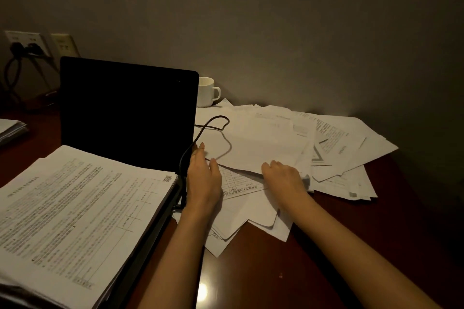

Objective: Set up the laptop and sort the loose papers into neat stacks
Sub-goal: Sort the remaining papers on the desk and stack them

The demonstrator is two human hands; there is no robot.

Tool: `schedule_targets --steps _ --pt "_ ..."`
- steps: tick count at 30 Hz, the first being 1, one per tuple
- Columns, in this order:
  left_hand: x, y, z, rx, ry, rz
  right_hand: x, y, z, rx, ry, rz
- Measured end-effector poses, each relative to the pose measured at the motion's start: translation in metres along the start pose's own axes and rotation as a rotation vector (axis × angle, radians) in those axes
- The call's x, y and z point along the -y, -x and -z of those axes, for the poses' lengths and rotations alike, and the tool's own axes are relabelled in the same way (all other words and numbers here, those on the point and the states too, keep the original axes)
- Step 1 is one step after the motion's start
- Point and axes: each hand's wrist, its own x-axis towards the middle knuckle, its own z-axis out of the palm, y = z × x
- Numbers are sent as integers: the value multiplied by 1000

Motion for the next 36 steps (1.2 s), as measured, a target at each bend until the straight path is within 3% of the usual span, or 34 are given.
schedule_targets --steps 5,9,11,15,19,21,23,26,29,33,36 --pt "-20 18 -4 -12 35 -155 -8 46 -19 -65 -72 -122" --pt "-32 36 -17 230 -339 -230 -7 71 -5 -47 -2 -206" --pt "-39 41 -21 301 -364 -197 -6 80 10 47 14 -241" --pt "-55 50 -31 422 -9 66 -17 98 20 95 -30 -178" --pt "-60 41 -47 492 340 366 -33 110 27 -192 -88 -66" --pt "-59 37 -51 482 392 408 -48 112 21 -183 -276 -85" --pt "-54 35 -53 439 313 307 -58 111 12 -161 -469 -182" --pt "-56 38 -48 360 124 200 -77 102 -5 -318 -597 -404" --pt "-60 41 -45 339 -119 85 -92 95 -28 -144 -513 -607" --pt "-56 40 -42 309 -309 -21 -97 92 -37 -95 -445 -617" --pt "-48 31 -39 279 -321 1 -96 95 -27 -125 -507 -614"
